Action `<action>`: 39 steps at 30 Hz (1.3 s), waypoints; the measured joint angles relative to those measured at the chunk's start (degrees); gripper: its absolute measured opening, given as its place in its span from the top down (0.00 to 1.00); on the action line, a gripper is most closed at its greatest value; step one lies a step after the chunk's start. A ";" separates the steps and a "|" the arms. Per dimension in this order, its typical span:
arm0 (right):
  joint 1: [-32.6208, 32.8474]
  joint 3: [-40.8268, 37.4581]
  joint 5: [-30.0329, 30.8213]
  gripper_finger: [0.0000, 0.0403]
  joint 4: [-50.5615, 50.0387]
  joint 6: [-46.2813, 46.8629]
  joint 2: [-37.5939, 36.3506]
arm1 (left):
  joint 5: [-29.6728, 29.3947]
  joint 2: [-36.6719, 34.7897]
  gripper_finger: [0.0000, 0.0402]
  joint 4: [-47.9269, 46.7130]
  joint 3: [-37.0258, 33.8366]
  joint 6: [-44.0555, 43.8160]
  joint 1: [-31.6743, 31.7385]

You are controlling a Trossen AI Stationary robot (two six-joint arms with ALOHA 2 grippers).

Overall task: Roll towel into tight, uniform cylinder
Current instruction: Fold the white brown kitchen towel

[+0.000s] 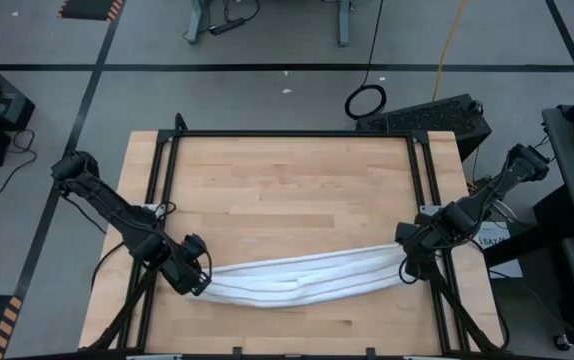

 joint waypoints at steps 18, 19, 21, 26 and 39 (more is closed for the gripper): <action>2.89 5.54 -10.43 1.00 0.89 -1.29 -1.26 | 0.12 -0.05 0.95 4.15 7.33 -9.34 -9.97; 3.69 5.59 -14.07 1.00 1.67 -2.25 -1.43 | 0.07 -0.07 0.95 6.11 7.57 -9.33 -10.90; 5.58 5.60 -19.80 1.00 3.75 -3.14 -1.99 | 0.07 -0.04 0.95 9.53 7.58 -10.10 -12.77; 9.64 5.60 -23.11 1.00 9.38 -3.44 -3.42 | -0.27 -0.04 0.95 13.80 7.56 -14.66 -16.92; 7.43 -0.30 -23.49 1.00 14.49 -1.95 -2.44 | -3.18 -0.02 0.95 14.09 2.31 -16.21 -17.49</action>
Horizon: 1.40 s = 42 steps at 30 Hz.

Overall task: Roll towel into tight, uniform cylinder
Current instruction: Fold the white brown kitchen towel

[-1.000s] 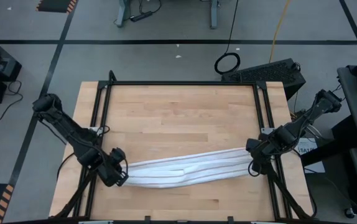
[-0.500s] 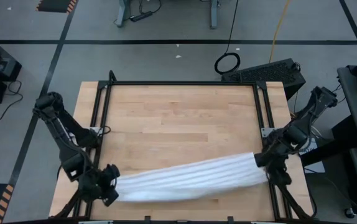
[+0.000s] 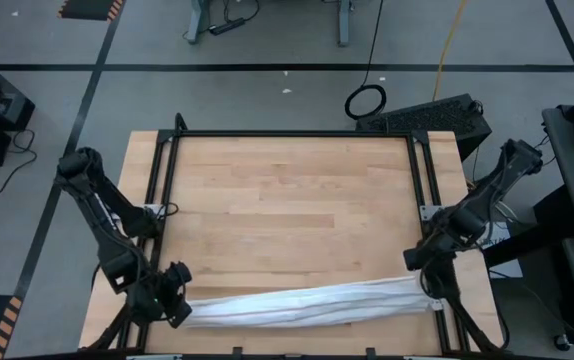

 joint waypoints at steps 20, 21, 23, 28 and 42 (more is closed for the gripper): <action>0.07 -1.92 0.04 1.00 1.60 -2.57 1.10 | 0.04 5.59 0.95 7.94 -0.75 3.04 -1.60; 0.07 -2.47 0.44 1.00 1.62 -2.66 1.24 | 0.02 5.77 0.95 7.24 -0.75 3.24 -1.50; 0.07 -3.81 0.53 1.00 2.20 -2.88 1.67 | 0.00 6.19 0.95 6.65 -0.75 3.45 -1.46; 0.07 -6.50 1.98 1.00 2.84 -2.40 2.72 | -1.21 7.74 0.95 7.29 -0.75 4.77 -1.49; 0.07 -7.50 6.61 1.00 2.66 -2.02 3.16 | -1.42 12.88 0.95 7.45 -0.75 4.50 -1.22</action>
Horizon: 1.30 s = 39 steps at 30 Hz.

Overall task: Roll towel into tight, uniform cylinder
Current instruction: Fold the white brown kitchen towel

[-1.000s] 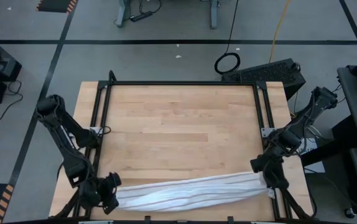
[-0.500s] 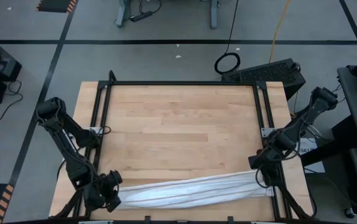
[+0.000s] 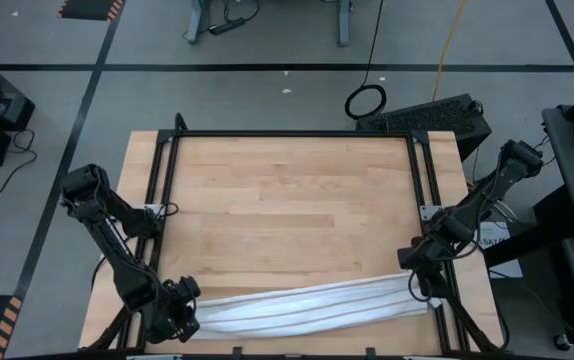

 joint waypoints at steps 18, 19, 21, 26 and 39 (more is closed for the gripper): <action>0.00 0.00 3.16 1.00 -1.64 5.44 4.50 | -0.13 0.13 0.92 -5.38 0.00 0.35 2.60; 0.00 0.00 3.14 1.00 -1.65 5.44 4.87 | -0.17 0.13 0.92 -5.39 0.00 0.37 2.59; 0.00 0.00 3.15 1.00 -1.66 5.44 5.60 | -0.35 0.13 0.92 -5.40 0.00 0.36 2.60; 0.00 0.00 4.32 0.98 -1.69 6.65 6.60 | -0.74 0.13 0.92 -5.43 0.00 0.35 2.60; 0.02 4.87 5.28 0.70 -8.06 19.34 5.99 | -0.95 0.13 0.92 -5.99 0.00 0.26 2.60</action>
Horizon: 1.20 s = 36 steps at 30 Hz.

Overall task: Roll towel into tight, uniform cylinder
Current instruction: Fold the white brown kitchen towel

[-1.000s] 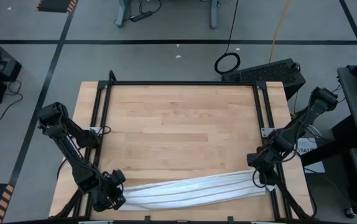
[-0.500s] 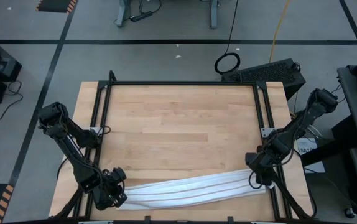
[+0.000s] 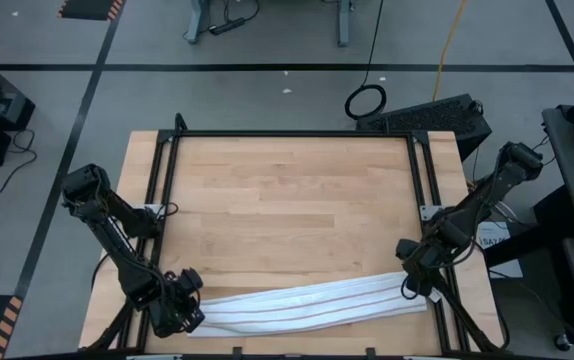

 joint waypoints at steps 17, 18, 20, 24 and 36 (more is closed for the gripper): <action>-0.26 9.23 18.49 0.75 -1.17 6.05 -0.07 | 1.88 -0.04 0.92 -0.91 0.00 -0.39 0.04; -0.71 9.23 18.20 0.75 -1.14 6.02 -0.07 | 2.00 -0.04 0.92 -1.05 0.00 -0.39 0.04; -1.78 9.23 17.86 0.76 -0.65 5.01 -0.07 | 2.63 -0.04 0.92 -1.11 0.00 -0.77 0.04; -4.49 9.23 15.38 0.78 2.17 -1.25 -0.07 | 3.87 -0.04 0.92 -3.63 0.00 -5.32 0.04; -12.12 9.23 15.19 0.84 7.36 -10.79 -0.07 | 6.87 -0.04 0.66 -4.87 0.00 -6.45 0.04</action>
